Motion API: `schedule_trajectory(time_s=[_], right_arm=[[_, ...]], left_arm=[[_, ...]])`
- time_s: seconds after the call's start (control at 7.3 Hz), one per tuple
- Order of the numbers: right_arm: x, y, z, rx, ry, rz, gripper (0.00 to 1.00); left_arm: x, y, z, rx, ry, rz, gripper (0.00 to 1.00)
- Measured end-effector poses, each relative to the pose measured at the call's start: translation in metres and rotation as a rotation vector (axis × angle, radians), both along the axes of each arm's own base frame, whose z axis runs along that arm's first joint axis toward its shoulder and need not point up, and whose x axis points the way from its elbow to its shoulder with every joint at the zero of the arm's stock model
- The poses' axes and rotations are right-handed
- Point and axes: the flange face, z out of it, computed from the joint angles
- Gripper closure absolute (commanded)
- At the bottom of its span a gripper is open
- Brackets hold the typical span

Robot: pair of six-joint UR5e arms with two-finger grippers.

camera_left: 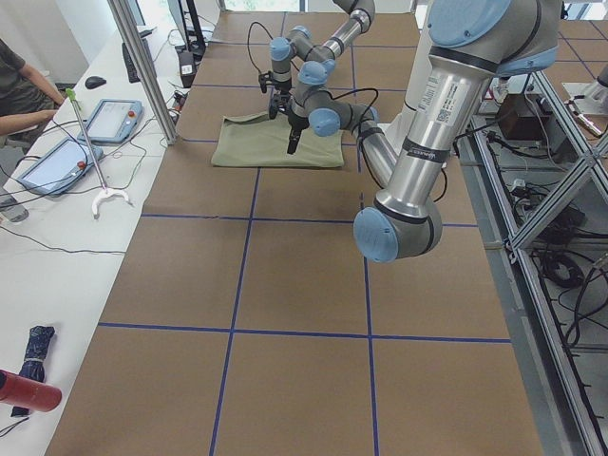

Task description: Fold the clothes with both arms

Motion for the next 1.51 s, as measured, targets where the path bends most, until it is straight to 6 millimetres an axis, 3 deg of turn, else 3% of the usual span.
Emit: schedule_trajectory(time_s=[0.27,0.55,0.82,1.23,1.51], right_arm=[[0.012,-0.008,0.004,0.000,-0.003,0.001,0.00],[0.014,-0.023,-0.017,0.030,-0.039,0.020,0.00],[-0.004,-0.052,-0.035,0.067,-0.083,0.033,0.00],[-0.036,-0.099,-0.042,0.101,-0.123,0.040,0.00],[-0.046,-0.112,-0.044,0.104,-0.110,0.042,0.00]], left_arm=[[-0.001,0.001,-0.005,0.005,0.007,-0.002,0.00],[-0.002,0.001,-0.009,0.013,0.013,-0.003,0.00],[-0.011,0.003,-0.018,0.032,0.029,-0.015,0.00],[-0.021,0.002,-0.027,0.074,0.029,-0.066,0.00],[-0.027,0.005,-0.031,0.086,0.036,-0.073,0.00]])
